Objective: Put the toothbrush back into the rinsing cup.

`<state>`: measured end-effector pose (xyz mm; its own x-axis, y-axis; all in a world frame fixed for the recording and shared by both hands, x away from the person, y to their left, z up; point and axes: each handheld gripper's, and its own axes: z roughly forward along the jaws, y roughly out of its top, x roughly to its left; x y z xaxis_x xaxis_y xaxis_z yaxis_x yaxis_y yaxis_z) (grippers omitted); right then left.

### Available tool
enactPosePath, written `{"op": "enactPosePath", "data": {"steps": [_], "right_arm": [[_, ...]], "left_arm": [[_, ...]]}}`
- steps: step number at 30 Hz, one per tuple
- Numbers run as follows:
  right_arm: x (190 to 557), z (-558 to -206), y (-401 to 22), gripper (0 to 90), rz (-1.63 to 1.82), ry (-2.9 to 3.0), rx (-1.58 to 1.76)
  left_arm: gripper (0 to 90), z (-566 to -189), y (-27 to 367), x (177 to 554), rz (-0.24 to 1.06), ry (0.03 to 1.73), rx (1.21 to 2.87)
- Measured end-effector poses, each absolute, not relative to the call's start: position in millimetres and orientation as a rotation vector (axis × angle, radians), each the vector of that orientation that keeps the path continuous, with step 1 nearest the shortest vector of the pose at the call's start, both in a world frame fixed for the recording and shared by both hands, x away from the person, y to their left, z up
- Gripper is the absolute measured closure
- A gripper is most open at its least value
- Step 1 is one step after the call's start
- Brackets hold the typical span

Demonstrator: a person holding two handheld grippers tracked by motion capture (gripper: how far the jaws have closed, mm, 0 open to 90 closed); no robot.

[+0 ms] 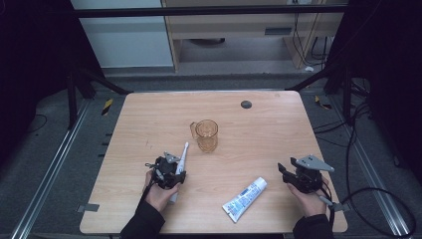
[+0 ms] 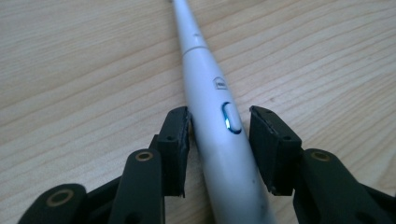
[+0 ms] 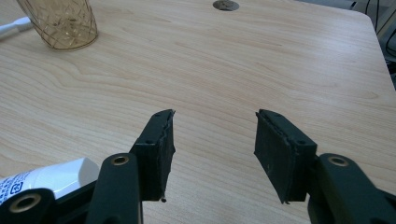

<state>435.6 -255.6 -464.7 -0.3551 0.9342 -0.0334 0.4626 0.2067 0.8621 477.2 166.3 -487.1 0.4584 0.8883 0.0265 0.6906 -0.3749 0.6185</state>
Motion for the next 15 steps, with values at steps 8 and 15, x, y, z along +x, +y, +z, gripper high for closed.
{"op": "enactPosePath", "data": {"steps": [8,15], "right_arm": [[435.4,-464.7,-255.9,47.3,1.066,1.914,1.293],[435.2,-464.6,-256.3,47.8,1.069,1.915,1.296]], "left_arm": [[65.2,-484.7,168.8,476.1,0.456,1.307,2.190],[65.4,-473.7,173.7,472.0,0.482,1.282,2.175]]}}
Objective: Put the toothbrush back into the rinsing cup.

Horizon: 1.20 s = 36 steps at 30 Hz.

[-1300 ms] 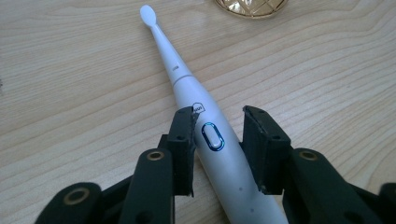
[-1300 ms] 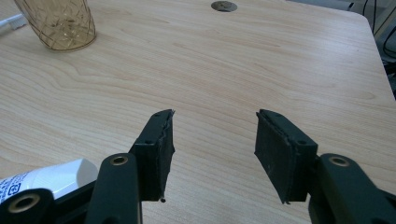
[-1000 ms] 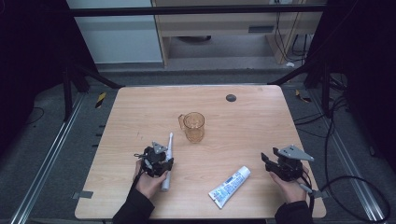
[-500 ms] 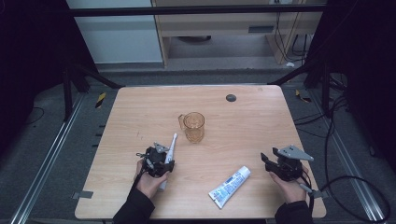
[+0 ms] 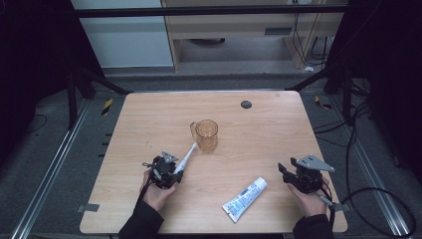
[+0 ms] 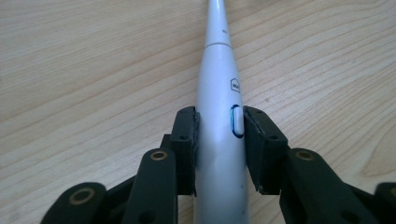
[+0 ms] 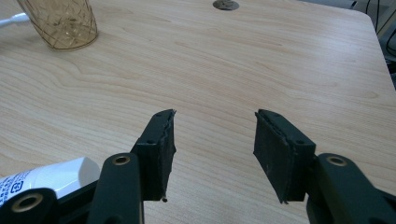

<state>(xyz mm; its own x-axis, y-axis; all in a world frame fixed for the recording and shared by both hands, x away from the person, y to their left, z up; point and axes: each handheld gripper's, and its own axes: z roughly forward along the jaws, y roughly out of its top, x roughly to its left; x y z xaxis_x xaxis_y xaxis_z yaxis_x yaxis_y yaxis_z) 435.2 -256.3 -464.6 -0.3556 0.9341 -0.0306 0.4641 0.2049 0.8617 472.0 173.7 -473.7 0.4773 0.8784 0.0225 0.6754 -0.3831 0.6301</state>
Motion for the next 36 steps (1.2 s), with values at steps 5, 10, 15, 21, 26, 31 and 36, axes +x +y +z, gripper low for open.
{"op": "enactPosePath", "data": {"steps": [5,10,15,21,26,31,36], "right_arm": [[434.7,-463.9,-256.4,48.1,1.073,1.916,1.303],[435.2,-464.5,-257.0,48.4,1.069,1.917,1.296],[435.3,-464.8,-256.8,48.4,1.069,1.918,1.299],[435.8,-465.3,-255.3,48.4,1.066,1.924,1.300],[435.6,-465.2,-254.9,48.4,1.070,1.926,1.301],[435.8,-465.4,-255.8,48.4,1.065,1.923,1.296],[436.0,-465.6,-255.2,48.0,1.066,1.924,1.301]], "left_arm": [[65.5,-467.5,185.7,467.8,0.493,1.282,2.166],[65.4,-465.1,205.8,462.1,0.473,1.280,2.161],[65.4,-467.9,228.5,451.1,0.455,1.284,2.182],[65.4,-472.5,241.7,445.9,0.441,1.277,2.201],[65.2,-478.3,235.4,446.5,0.435,1.245,2.238],[65.1,-482.6,233.4,447.2,0.440,1.238,2.261],[61.9,-483.5,233.5,447.3,0.433,1.240,2.253]]}}
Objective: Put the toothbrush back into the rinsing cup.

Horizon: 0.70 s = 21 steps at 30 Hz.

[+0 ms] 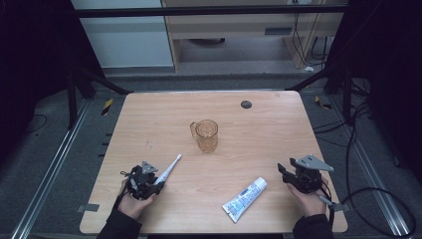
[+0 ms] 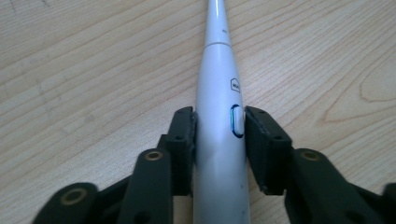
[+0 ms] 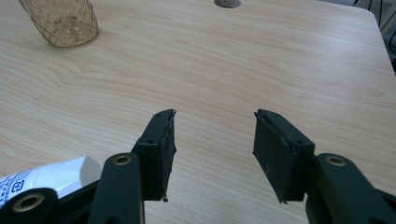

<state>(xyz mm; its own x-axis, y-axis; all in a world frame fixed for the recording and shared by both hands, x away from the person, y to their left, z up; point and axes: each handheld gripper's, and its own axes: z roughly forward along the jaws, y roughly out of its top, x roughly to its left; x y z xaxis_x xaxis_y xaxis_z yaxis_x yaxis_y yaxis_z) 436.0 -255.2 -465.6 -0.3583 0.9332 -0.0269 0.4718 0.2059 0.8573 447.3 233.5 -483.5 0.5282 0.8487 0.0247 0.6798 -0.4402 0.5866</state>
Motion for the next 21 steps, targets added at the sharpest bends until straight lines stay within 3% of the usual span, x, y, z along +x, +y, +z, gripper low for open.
{"op": "enactPosePath", "data": {"steps": [8,21], "right_arm": [[435.7,-462.9,-255.5,46.8,1.073,1.911,1.305],[437.4,-461.4,-256.5,46.8,1.070,1.912,1.306]], "left_arm": [[50.4,-468.3,236.2,445.8,0.435,1.208,2.229],[49.0,-440.6,234.1,459.3,0.388,1.172,2.264]]}}
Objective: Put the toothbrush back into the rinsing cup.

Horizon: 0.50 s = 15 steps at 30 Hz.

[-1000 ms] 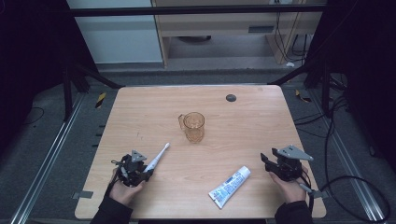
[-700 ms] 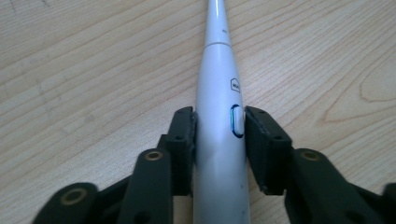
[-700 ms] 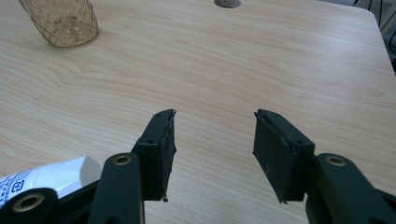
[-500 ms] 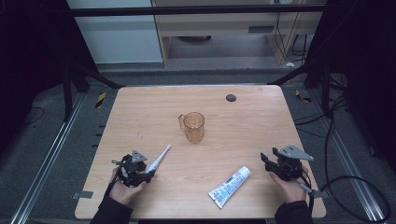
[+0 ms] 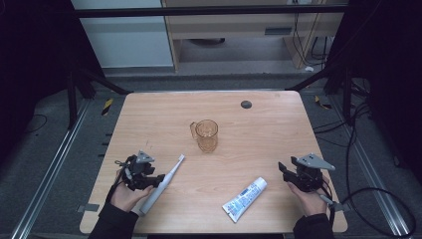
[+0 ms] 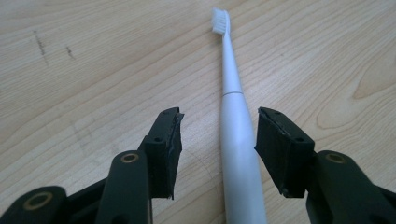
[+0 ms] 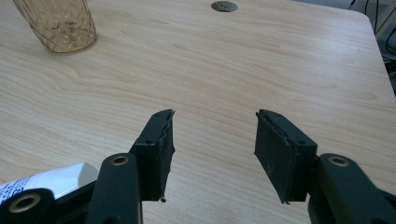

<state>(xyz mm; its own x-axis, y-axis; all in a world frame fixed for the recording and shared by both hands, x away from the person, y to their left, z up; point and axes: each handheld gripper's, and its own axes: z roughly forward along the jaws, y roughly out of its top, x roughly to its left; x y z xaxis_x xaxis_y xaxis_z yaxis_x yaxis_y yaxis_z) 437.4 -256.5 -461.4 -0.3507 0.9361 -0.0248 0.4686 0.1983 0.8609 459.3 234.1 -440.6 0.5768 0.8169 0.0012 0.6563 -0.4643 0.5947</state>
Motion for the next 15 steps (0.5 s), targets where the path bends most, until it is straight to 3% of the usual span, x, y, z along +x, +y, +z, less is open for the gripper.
{"op": "enactPosePath", "data": {"steps": [15], "right_arm": [[438.7,-461.4,-255.6,47.1,1.073,1.929,1.308]], "left_arm": [[53.0,-445.0,213.1,469.4,0.323,1.116,2.403]]}}
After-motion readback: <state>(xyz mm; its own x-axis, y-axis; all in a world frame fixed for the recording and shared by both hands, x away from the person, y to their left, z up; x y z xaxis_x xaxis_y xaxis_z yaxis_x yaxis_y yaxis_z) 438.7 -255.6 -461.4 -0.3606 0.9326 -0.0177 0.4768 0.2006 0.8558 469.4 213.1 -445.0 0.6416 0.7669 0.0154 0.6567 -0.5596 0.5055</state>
